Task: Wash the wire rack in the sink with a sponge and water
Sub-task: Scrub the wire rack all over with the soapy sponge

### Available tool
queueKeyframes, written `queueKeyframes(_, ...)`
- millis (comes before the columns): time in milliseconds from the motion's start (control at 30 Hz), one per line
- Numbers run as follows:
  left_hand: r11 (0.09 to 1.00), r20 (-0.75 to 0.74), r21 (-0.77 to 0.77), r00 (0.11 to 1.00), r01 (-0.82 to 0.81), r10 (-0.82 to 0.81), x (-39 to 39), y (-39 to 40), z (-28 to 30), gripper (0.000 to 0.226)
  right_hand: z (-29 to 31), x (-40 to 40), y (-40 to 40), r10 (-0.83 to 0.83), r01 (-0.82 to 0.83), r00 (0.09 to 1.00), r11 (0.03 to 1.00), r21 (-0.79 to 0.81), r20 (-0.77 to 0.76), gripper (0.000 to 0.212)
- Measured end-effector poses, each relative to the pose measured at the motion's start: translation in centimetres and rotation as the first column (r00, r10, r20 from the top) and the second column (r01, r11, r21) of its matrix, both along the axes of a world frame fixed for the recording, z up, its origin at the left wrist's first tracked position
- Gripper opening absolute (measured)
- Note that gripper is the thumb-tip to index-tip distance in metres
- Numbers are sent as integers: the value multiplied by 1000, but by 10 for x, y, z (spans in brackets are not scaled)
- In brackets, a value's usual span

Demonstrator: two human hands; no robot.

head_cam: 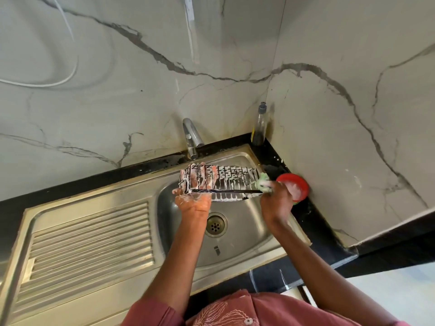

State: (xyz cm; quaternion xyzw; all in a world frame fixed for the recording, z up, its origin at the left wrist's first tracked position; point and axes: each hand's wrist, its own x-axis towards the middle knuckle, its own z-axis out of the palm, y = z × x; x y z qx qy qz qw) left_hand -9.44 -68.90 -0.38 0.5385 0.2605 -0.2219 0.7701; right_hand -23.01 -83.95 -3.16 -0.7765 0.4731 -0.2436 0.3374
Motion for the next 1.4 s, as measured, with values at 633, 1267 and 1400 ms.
queueKeyframes(633, 821, -133, -562, 969, 100, -209, -14, -32, 11, 74, 64, 14, 59, 556, -521, 830, 748, -411, -41, 43)
queueKeyframes(1267, 863, -151, -503, 978, 48, -143, -5, -32, 7, 90, 55, 17, 48, 360, -351, 932, 859, -373, -47, 32)
queueKeyframes(1400, 893, -214, -451, 968, 21, -131, -5, -31, 9, 60, 48, 5, 69, 557, -559, 822, 743, -368, -122, 21)
